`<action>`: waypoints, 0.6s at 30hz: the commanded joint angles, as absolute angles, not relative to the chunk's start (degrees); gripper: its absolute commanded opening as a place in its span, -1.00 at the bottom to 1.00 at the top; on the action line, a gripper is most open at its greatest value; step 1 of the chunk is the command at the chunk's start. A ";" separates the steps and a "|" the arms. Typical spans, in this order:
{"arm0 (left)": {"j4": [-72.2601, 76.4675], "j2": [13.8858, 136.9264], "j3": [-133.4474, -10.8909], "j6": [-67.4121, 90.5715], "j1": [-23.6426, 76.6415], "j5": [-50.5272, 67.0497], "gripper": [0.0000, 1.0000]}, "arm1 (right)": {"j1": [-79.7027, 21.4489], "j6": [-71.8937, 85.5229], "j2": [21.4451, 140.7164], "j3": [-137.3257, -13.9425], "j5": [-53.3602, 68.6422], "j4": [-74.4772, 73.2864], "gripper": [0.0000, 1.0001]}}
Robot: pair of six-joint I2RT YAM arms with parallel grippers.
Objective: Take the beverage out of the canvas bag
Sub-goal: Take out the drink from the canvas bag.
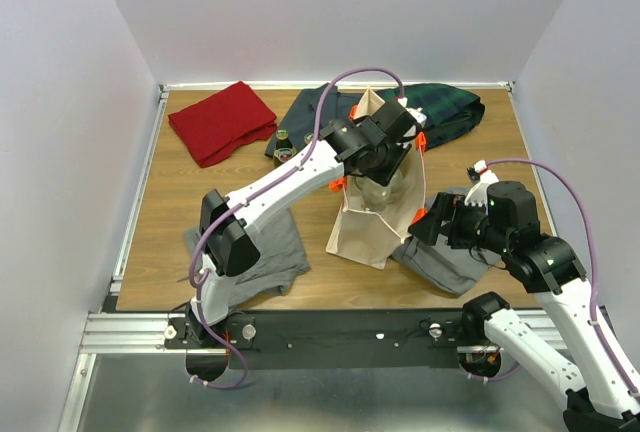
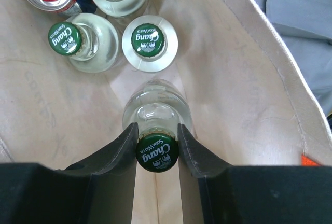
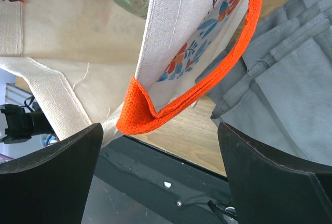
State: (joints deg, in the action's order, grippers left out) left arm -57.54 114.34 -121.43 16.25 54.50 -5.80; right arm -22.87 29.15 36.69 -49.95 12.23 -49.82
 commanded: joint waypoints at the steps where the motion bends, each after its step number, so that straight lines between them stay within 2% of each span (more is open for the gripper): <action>1: -56.95 112.24 -125.68 14.41 54.93 -7.21 -1.00 | -23.03 29.36 36.21 -49.22 10.55 -50.98 1.00; 18: -65.30 112.15 -128.67 10.02 54.84 -2.64 -1.00 | -23.12 29.36 36.91 -49.22 10.81 -50.98 1.00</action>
